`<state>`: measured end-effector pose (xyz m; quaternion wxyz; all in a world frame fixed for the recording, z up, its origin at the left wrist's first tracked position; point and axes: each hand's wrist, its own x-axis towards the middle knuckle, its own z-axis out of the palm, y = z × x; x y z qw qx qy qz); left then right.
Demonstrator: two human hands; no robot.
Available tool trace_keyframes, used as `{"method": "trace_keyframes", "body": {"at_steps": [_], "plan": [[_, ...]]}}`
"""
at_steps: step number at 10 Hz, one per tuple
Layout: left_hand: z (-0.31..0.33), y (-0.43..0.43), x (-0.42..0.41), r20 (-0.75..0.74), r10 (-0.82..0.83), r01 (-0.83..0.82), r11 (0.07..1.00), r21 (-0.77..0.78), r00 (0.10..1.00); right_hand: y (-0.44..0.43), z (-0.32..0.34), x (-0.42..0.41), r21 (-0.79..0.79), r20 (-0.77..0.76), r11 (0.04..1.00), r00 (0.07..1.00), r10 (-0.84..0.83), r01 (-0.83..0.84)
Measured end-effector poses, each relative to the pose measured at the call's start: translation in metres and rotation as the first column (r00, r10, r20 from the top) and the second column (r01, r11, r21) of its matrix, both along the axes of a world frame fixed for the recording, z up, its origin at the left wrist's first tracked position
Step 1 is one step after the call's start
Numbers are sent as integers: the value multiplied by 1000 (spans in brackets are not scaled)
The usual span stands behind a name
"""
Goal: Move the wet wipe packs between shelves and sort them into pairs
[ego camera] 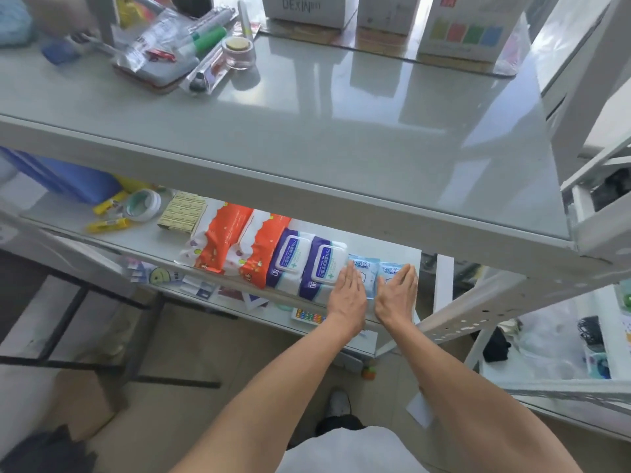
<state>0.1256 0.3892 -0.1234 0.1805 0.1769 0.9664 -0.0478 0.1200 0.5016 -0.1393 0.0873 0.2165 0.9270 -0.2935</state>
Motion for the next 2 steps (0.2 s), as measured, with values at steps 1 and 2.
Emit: {"method": "trace_keyframes", "body": {"at_steps": [1, 2], "plan": [[16, -6, 7, 31, -23, 24, 999, -30, 999, -4, 19, 7, -29, 1, 1000, 1000, -4, 4], [31, -20, 9, -23, -87, 88, 996, 29, 996, -14, 36, 18, -2, -8, 1000, 1000, 18, -18]]}}
